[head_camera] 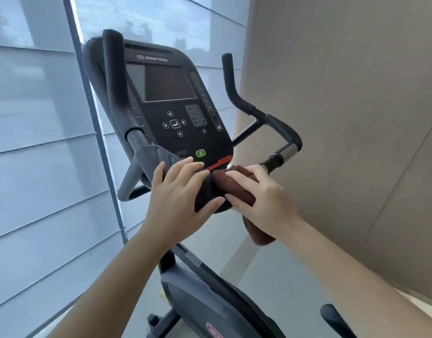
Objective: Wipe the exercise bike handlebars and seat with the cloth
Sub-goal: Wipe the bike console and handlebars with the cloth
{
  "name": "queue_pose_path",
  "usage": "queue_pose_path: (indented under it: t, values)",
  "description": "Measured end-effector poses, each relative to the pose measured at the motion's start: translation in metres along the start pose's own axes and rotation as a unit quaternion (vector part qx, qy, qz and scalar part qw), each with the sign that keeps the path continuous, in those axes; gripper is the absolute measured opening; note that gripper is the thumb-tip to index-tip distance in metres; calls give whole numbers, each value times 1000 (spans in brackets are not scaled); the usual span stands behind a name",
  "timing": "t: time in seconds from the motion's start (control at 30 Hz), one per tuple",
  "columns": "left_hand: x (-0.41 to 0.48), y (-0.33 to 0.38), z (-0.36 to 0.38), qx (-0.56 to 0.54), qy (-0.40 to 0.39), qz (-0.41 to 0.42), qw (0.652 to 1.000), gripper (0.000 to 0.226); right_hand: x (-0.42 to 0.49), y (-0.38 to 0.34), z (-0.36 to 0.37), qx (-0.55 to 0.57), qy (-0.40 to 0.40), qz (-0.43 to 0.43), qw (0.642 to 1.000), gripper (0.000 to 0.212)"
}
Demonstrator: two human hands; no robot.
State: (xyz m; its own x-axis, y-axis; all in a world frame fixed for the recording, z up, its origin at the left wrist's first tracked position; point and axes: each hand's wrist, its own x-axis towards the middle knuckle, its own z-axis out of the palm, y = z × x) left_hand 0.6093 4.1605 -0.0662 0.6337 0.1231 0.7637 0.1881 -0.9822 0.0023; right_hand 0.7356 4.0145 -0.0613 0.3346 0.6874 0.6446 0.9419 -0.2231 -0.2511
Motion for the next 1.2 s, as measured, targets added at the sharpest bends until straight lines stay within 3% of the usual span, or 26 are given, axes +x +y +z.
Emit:
queue_pose_path:
  t: [0.07, 0.2, 0.4, 0.53, 0.67, 0.8, 0.93, 1.1, 1.2]
  values:
    - [-2, 4, 4, 36, 20, 6, 999, 46, 4, 20, -1, -20, 0, -2, 1000, 43]
    - [-2, 9, 9, 50, 77, -4, 996, 37, 25, 64, -13, -27, -13, 88, 996, 38]
    - [2, 10, 16, 48, 151, -14, 987, 31, 12, 8, 9, 58, 14, 0, 998, 44]
    - [0, 9, 19, 39, 179, -6, 983, 32, 34, 34, 4, 6, 7, 41, 999, 39]
    - [0, 9, 20, 31, 187, -11, 982, 31, 44, 43, 6, -77, 0, 100, 992, 33]
    - [1, 9, 21, 24, 186, -12, 982, 31, 24, 9, 17, -64, 72, 37, 995, 39]
    - [0, 9, 21, 19, 178, -19, 984, 31, 28, 17, 16, -44, 62, 23, 997, 41]
    - [-1, 11, 19, 21, 154, -30, 987, 28, 51, 68, 7, -82, 36, 143, 986, 37]
    - [0, 14, 17, 29, 155, -44, 987, 27, 43, 47, 14, -88, 61, 82, 991, 37]
